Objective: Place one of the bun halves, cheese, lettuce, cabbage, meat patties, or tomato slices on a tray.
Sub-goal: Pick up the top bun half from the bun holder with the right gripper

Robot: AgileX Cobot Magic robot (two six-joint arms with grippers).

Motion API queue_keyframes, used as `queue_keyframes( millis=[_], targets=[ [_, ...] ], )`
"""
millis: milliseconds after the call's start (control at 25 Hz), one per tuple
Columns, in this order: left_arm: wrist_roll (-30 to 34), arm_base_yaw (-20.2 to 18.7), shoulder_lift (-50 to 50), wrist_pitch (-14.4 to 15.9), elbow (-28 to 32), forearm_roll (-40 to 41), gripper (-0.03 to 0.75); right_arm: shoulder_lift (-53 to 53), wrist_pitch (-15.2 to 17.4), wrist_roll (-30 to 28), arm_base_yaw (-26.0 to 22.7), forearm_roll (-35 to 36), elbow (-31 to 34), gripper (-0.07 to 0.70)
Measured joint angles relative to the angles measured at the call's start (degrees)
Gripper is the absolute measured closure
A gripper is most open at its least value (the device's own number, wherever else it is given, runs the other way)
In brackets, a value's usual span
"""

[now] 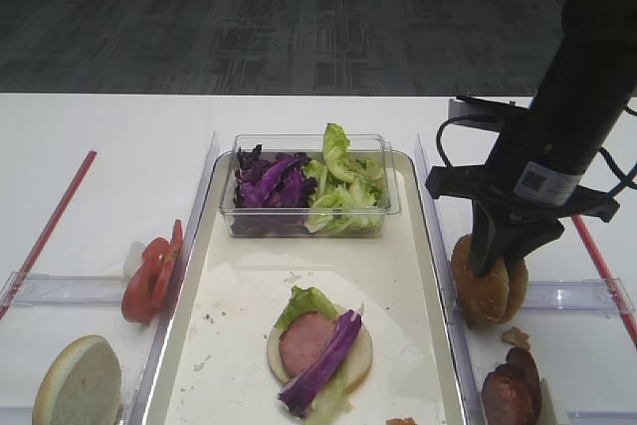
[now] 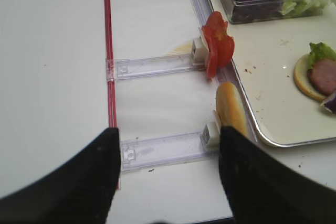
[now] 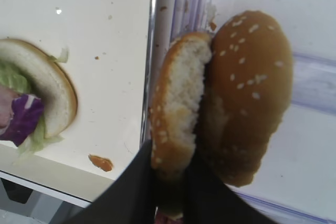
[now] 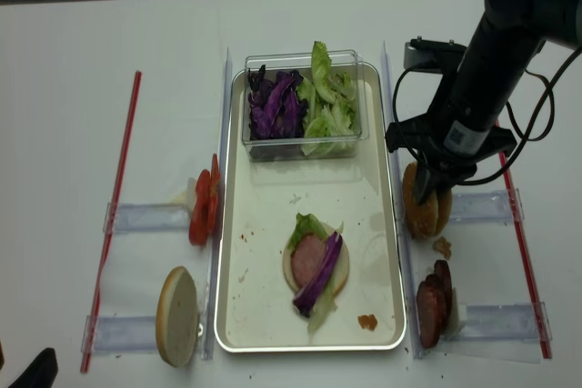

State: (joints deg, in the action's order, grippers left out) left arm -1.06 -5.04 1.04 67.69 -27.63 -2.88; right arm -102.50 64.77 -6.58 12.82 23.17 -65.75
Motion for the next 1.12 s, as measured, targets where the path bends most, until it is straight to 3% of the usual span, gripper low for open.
queue_keyframes(
  millis=[1120],
  targets=[
    [0.00, 0.00, 0.00, 0.00, 0.00, 0.00, 0.320, 4.93, 0.60, 0.00, 0.00, 0.70, 0.00, 0.500]
  ],
)
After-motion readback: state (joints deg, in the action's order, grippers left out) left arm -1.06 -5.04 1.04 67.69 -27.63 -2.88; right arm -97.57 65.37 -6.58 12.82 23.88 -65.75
